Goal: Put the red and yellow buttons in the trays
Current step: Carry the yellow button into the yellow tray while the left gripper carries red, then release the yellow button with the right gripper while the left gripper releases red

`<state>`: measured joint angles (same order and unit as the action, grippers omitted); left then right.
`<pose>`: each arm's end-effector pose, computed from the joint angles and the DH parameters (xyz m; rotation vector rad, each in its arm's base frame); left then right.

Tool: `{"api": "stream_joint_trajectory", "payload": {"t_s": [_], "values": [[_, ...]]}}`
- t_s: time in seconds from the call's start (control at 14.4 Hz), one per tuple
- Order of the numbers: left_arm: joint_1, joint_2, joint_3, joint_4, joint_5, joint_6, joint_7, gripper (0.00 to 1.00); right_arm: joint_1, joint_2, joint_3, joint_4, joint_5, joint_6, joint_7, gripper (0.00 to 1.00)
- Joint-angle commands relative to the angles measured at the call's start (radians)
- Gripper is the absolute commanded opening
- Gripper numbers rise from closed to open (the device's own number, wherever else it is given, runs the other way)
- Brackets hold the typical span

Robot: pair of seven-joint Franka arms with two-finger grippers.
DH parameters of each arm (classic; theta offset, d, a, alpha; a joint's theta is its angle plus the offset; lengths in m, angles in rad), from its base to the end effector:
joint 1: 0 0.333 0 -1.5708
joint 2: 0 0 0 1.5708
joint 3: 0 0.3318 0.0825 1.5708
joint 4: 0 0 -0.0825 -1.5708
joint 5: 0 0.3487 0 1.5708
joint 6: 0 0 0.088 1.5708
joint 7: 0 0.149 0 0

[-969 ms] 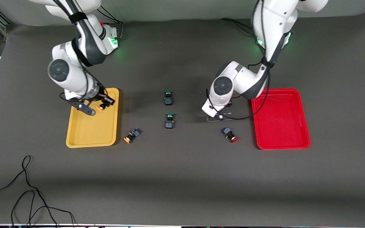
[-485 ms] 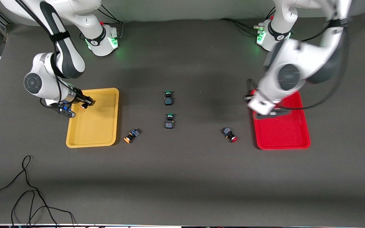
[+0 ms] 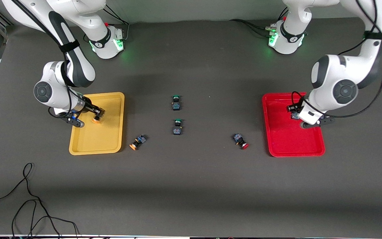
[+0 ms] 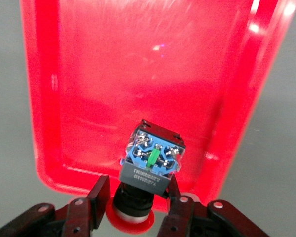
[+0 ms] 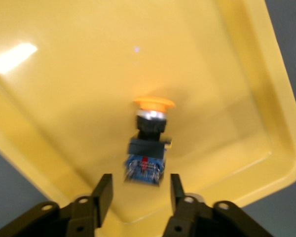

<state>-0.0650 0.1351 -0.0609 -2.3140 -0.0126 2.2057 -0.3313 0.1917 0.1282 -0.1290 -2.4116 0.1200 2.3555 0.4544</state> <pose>0.4583 -0.0591 0.2693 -3.0635 -0.3285 0.3728 0.4481 0.0324 0.2488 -3.0244 0.7478 0.2994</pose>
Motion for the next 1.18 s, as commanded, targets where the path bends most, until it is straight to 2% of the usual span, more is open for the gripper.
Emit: {"api": "stream_joint_trajectory", "payload": {"t_s": [0.0, 0.14, 0.28, 0.42, 0.55, 0.69, 0.83, 0.9, 0.97, 1.11], "values": [[0.008, 0.004, -0.014, -0.131, 0.01, 0.179, 0.006, 0.0, 0.012, -0.016, 0.035, 0.069, 0.023, -0.01, 0.014, 1.0], [0.008, 0.049, -0.016, -0.148, 0.01, 0.267, 0.005, 0.0, 0.015, -0.016, 0.039, 0.097, 0.024, -0.012, 0.017, 1.0], [0.007, 0.083, -0.016, -0.145, 0.008, 0.314, 0.0, 0.0, 0.015, 0.033, 0.112, 0.194, 0.05, -0.008, 0.067, 1.0], [0.005, 0.092, -0.019, -0.133, 0.005, 0.312, -0.003, 0.99, 0.017, 0.15, 0.163, 0.331, 0.07, -0.005, 0.189, 1.0], [-0.01, 0.016, -0.025, -0.098, 0.005, 0.222, -0.028, 0.99, 0.017, 0.252, 0.201, 0.425, 0.07, 0.019, 0.274, 1.0], [-0.031, -0.023, -0.027, 0.061, 0.005, -0.047, -0.066, 0.99, 0.018, 0.313, 0.212, 0.439, 0.07, 0.086, 0.308, 1.0], [-0.07, 0.004, -0.027, 0.306, -0.003, -0.334, -0.104, 0.99, 0.02, 0.365, 0.224, 0.439, 0.07, 0.143, 0.343, 1.0], [-0.1, 0.029, -0.027, 0.418, -0.003, -0.424, -0.145, 0.99, 0.02, 0.39, 0.238, 0.439, 0.07, 0.177, 0.368, 1.0], [-0.134, 0.066, -0.027, 0.508, -0.003, -0.473, -0.205, 0.99, 0.02, 0.412, 0.249, 0.439, 0.069, 0.208, 0.383, 1.0], [-0.203, 0.159, -0.027, 0.637, -0.006, -0.486, -0.346, 0.99, 0.02, 0.441, 0.253, 0.439, 0.069, 0.249, 0.394, 1.0]]}}
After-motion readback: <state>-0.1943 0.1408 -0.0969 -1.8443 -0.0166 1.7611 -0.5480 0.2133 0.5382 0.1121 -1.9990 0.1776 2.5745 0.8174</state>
